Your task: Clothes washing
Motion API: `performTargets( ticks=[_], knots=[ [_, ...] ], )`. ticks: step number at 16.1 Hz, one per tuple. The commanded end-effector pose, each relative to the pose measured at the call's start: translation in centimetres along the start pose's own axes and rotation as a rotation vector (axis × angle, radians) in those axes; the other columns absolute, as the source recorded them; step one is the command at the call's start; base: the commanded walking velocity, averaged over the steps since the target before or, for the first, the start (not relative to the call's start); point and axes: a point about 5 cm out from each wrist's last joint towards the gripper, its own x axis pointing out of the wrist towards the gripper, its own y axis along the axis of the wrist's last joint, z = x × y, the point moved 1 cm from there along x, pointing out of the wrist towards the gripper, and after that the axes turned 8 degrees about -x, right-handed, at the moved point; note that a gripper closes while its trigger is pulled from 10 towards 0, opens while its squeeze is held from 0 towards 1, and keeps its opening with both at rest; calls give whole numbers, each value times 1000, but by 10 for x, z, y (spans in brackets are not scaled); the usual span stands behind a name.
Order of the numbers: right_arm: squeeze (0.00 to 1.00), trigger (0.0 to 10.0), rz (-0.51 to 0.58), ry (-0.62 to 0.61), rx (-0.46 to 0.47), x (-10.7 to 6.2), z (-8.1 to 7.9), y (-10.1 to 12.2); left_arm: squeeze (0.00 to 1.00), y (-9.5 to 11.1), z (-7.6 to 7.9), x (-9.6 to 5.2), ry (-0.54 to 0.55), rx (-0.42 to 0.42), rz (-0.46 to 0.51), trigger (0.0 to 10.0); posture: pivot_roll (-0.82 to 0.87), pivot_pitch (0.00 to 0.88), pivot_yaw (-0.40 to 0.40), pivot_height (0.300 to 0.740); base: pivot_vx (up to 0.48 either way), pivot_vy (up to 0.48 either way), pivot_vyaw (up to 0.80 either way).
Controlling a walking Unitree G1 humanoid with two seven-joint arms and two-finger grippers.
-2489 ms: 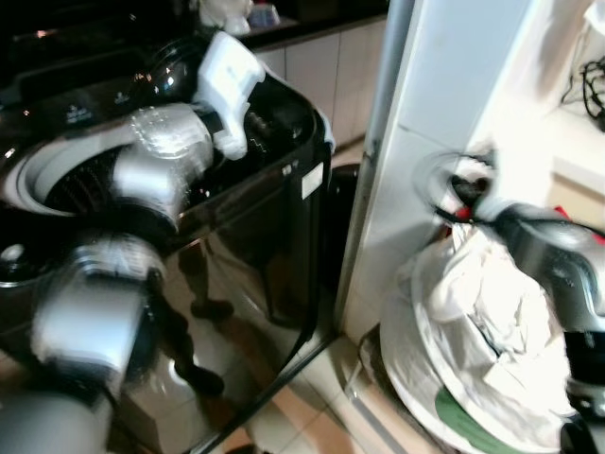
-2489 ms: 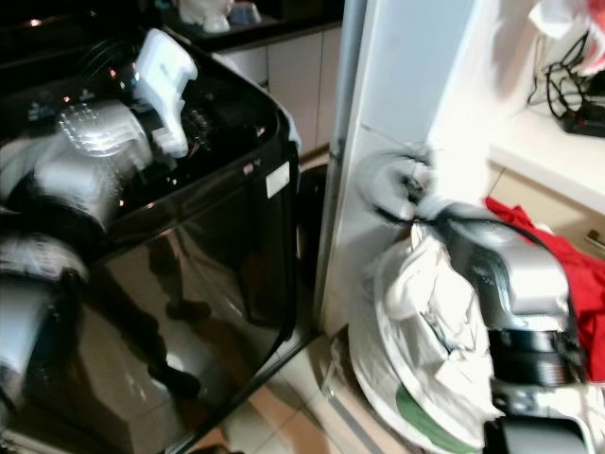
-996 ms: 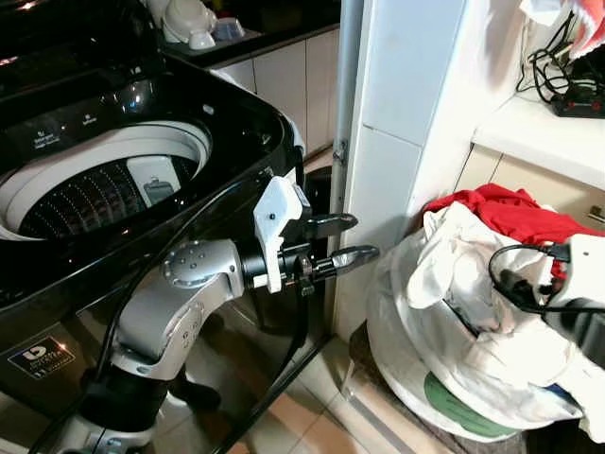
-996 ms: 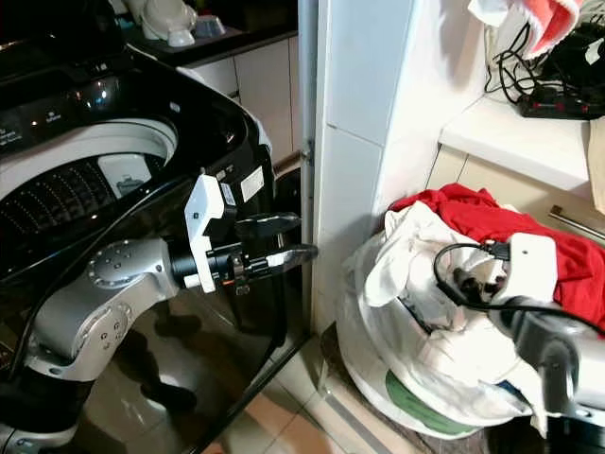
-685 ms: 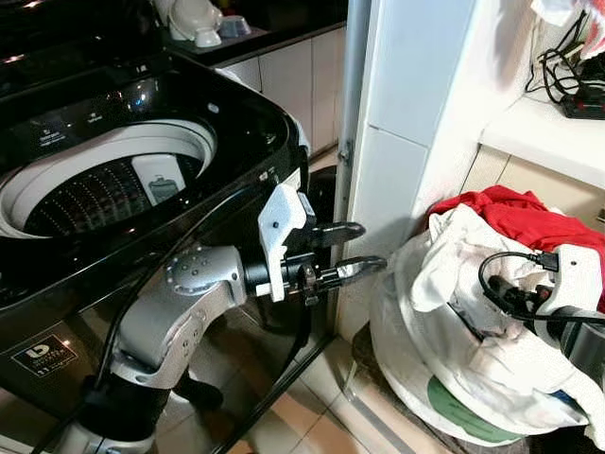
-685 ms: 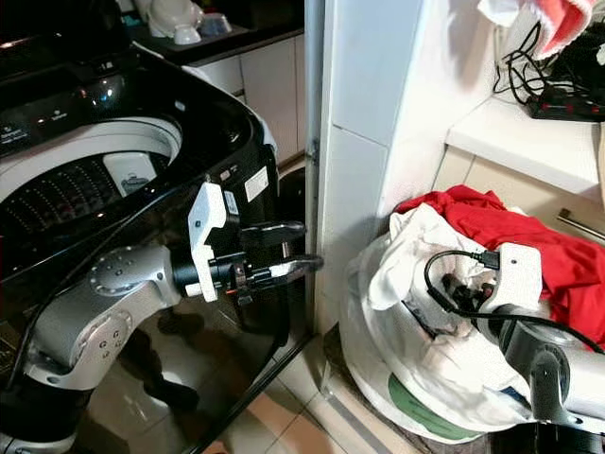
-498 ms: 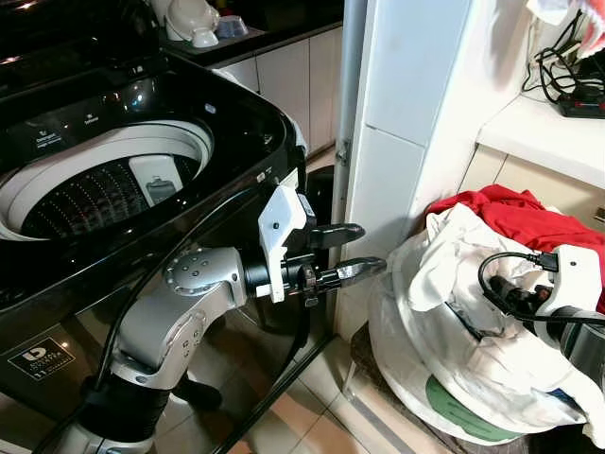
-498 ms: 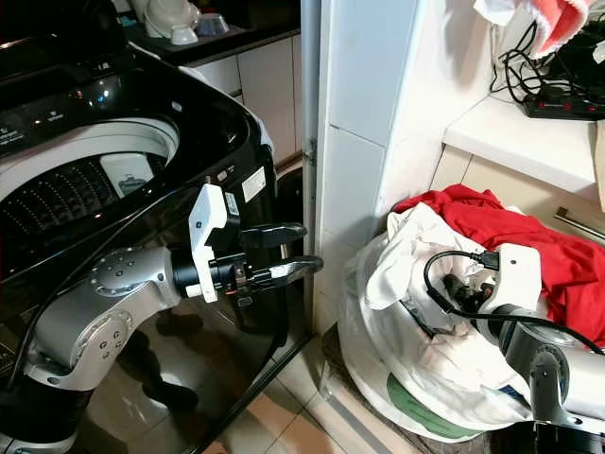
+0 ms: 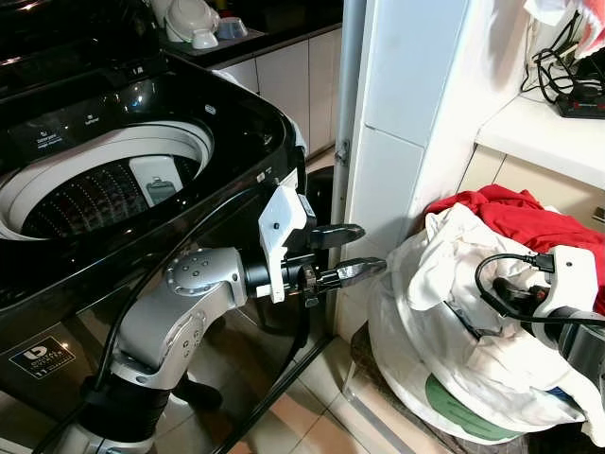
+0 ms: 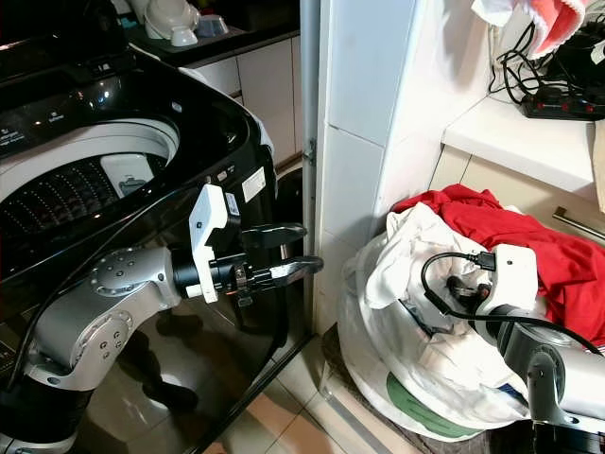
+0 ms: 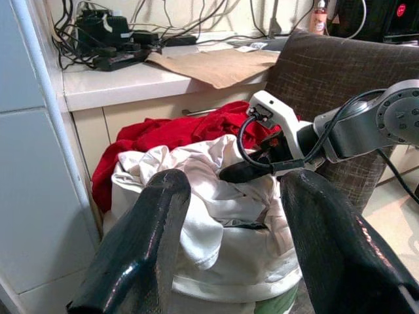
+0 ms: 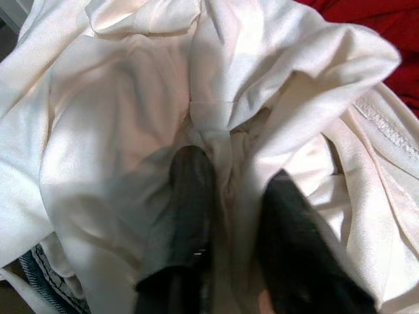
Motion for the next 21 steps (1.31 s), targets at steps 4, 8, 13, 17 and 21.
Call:
performTargets(
  ticks=[4, 8, 13, 17, 21],
  knots=[
    [0, 0, 11, 20, -1, -3, 0, 6, 0, 4, 2, 2, -6, 17, -1, 10000, -101, 0, 56, 740, 0, 0, 0],
    [0, 0, 302, 199, 66, -25, -21, 73, 0, 12, -5, 1, 52, 10, 50, 10000, -101, 0, 55, 740, 0, 0, 0],
    [0, 0, 628, 573, 18, -75, -79, 163, 306, 46, -25, 8, 233, 62, 245, 10000, -110, 0, 34, 740, 0, 0, 0],
    [0, 0, 710, 784, 46, -93, -115, 184, 1000, 70, -19, 20, 194, 23, 374, 10000, -103, 0, 13, 740, 0, 0, 0],
    [0, 0, 728, 931, 106, -105, -135, 189, 0, 66, -19, 32, 208, -8, 397, 10000, -108, 0, 14, 740, 0, 0, 0]
  ],
)
